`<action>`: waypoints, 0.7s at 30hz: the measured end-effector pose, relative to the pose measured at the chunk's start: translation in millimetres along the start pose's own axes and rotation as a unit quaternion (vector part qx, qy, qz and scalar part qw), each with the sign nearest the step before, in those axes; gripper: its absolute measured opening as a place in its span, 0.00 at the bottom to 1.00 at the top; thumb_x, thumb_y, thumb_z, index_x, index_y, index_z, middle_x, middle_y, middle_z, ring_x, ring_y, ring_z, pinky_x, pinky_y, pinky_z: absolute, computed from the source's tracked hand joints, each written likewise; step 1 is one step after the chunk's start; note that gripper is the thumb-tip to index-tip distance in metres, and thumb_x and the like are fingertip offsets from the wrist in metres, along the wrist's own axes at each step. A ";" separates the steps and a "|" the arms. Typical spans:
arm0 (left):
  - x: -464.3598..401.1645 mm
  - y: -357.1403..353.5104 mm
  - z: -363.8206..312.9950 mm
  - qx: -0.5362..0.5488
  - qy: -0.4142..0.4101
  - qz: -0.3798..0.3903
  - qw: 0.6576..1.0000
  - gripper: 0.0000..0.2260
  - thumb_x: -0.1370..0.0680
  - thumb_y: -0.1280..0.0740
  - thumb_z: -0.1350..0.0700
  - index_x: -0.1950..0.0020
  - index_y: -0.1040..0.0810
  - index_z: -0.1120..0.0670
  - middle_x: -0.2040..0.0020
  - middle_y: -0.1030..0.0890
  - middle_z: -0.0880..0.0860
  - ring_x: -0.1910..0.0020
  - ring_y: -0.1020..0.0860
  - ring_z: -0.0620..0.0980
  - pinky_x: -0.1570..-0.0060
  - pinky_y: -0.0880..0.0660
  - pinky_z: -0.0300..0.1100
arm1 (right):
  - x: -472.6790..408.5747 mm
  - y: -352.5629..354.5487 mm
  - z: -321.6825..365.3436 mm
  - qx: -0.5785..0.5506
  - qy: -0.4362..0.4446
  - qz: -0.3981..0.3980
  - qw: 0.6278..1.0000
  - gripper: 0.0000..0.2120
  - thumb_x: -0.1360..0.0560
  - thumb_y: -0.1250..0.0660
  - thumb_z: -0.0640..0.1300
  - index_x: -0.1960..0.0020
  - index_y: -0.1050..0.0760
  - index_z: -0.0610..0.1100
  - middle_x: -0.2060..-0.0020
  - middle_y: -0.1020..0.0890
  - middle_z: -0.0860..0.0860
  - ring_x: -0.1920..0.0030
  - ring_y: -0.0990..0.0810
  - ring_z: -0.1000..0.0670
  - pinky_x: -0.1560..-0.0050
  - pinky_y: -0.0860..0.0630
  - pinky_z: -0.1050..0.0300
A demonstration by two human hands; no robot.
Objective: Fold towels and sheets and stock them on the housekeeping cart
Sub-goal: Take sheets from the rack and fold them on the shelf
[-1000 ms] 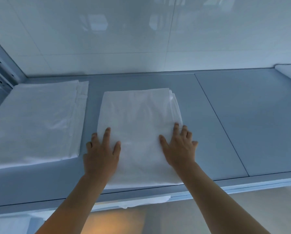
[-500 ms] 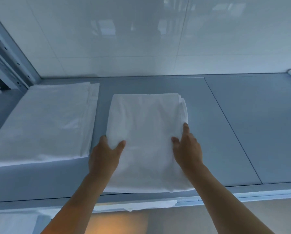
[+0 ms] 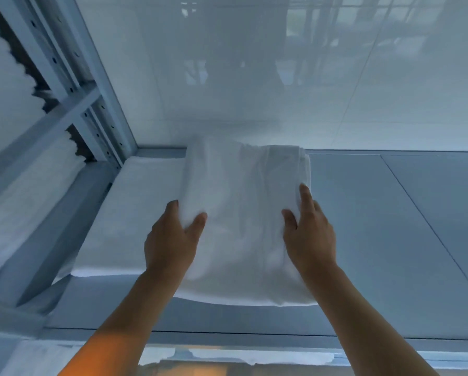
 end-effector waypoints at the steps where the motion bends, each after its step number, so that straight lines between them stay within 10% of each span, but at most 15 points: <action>1: -8.8 14.3 9.1 0.001 0.000 -0.011 1.000 0.19 0.22 0.34 0.35 0.43 0.28 0.49 0.52 0.18 0.51 0.54 0.19 0.60 0.55 0.22 0.52 | -1.9 -4.9 18.5 -0.010 0.009 -0.003 1.000 0.30 0.17 0.37 0.50 0.18 0.44 0.49 0.33 0.23 0.43 0.42 0.20 0.35 0.47 0.24 0.44; 11: -101.5 120.7 123.6 -0.032 0.025 -0.063 0.997 0.27 0.22 0.34 0.33 0.35 0.28 0.53 0.42 0.19 0.56 0.45 0.20 0.62 0.49 0.24 0.53 | -29.6 -92.7 176.1 -0.078 0.060 0.008 0.995 0.31 0.17 0.37 0.50 0.18 0.44 0.48 0.33 0.24 0.42 0.40 0.21 0.35 0.45 0.25 0.44; 16: -107.3 62.7 220.2 -0.090 0.157 0.105 0.978 0.39 0.19 0.39 0.34 0.17 0.47 0.55 0.23 0.33 0.64 0.28 0.30 0.66 0.30 0.31 0.59 | -8.2 -187.6 155.2 0.003 -0.032 0.177 0.984 0.30 0.16 0.42 0.53 0.18 0.50 0.48 0.29 0.31 0.40 0.35 0.24 0.35 0.40 0.27 0.44; 21: -91.3 32.1 259.7 -0.078 0.157 0.093 0.980 0.42 0.22 0.44 0.28 0.16 0.55 0.46 0.20 0.39 0.64 0.25 0.33 0.67 0.29 0.35 0.60 | 16.2 -219.6 125.9 0.039 -0.054 0.160 0.985 0.30 0.15 0.48 0.56 0.17 0.53 0.50 0.30 0.33 0.41 0.41 0.22 0.34 0.52 0.30 0.46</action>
Point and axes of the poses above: each hand's wrist, its own x-axis away from the middle knuckle, its own y-axis out of the back of the hand, z = x × y, the point moved 6 cm from there along -x, towards the middle knuckle
